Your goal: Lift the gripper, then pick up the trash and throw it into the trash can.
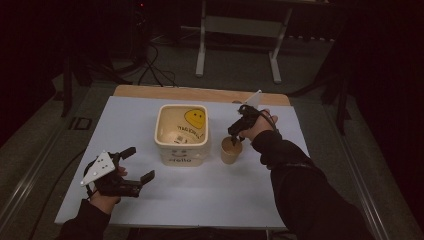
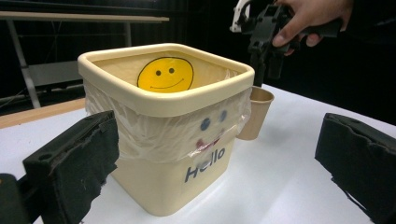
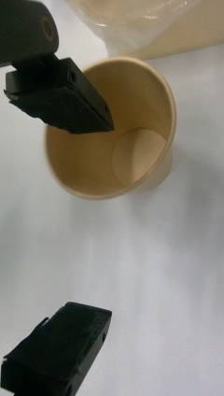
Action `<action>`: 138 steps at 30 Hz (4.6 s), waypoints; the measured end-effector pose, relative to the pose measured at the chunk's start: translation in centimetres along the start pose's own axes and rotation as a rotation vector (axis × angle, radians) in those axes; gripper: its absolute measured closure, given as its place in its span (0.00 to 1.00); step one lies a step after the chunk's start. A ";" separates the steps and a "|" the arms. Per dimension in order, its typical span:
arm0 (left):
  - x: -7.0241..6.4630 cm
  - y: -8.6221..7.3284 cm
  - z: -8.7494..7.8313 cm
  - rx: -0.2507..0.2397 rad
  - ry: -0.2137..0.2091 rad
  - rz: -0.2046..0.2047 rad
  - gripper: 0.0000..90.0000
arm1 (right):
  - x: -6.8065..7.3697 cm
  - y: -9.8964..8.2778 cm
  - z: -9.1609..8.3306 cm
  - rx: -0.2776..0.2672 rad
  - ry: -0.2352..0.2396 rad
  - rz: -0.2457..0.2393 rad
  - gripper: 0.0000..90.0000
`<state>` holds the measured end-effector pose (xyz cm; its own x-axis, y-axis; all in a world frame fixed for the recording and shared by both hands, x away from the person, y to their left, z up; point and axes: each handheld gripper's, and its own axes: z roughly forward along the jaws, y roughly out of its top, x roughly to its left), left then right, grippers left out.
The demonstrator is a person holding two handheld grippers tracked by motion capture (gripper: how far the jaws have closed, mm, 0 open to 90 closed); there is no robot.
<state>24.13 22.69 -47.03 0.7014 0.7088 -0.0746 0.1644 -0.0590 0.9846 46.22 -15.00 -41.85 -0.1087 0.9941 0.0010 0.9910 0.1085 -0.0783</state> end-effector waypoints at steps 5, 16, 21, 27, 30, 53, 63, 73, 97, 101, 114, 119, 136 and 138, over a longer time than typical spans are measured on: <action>0.0 0.0 0.0 0.001 0.000 0.000 0.01 | -0.2 0.0 -1.2 -0.004 0.014 0.000 0.10; 0.0 0.0 0.0 0.001 0.000 -0.002 0.01 | -0.9 -0.2 -4.8 0.000 0.041 -0.048 0.10; 0.0 0.0 0.0 0.001 0.001 -0.003 0.01 | -1.0 -0.3 -5.8 0.013 0.044 -0.079 0.10; 0.1 0.0 0.0 0.002 0.000 -0.003 0.01 | -0.8 -0.3 -7.0 0.009 0.053 -0.117 0.10; 0.1 0.0 0.0 0.001 -0.001 -0.002 0.01 | -0.6 -0.3 -7.4 0.007 0.051 -0.142 0.10; 0.1 -0.1 -0.1 0.003 -0.002 0.000 0.01 | 1.3 -1.5 -7.7 0.061 0.106 -0.700 0.10; 0.1 -0.1 -0.2 0.007 0.000 0.001 0.01 | 1.8 -2.5 -8.1 0.032 0.116 -0.917 0.10; 0.1 -0.1 -0.2 0.007 -0.005 0.000 0.01 | 1.9 -2.4 -7.3 -0.052 0.135 -1.226 0.24; 0.1 -0.1 -0.2 0.014 -0.014 0.012 0.01 | 3.7 -2.1 -6.6 -0.104 0.055 -1.435 0.10; 0.0 -0.2 -0.2 0.017 -0.016 0.012 0.01 | 3.6 -1.8 -5.8 -0.110 0.026 -1.439 0.10; 0.0 -0.2 -0.2 0.016 -0.029 0.007 0.01 | 3.9 -1.1 -3.9 -0.102 0.034 -1.457 0.10; 0.0 -0.2 -0.2 0.016 -0.032 0.005 0.01 | 4.0 -0.7 -2.6 -0.086 0.042 -1.458 0.10; 0.1 -0.2 -0.3 0.015 -0.040 -0.007 0.01 | 3.7 -0.3 0.3 -0.081 0.044 -1.452 0.10; 0.1 -0.2 -0.3 0.015 -0.040 -0.008 0.01 | 3.7 -0.3 0.4 -0.079 0.041 -1.452 0.10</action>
<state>24.00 22.97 -47.22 0.7275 0.6804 -0.0889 0.1803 -0.0645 0.9815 45.52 -11.31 -42.23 -0.9983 0.0102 0.0580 0.0143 0.9974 0.0710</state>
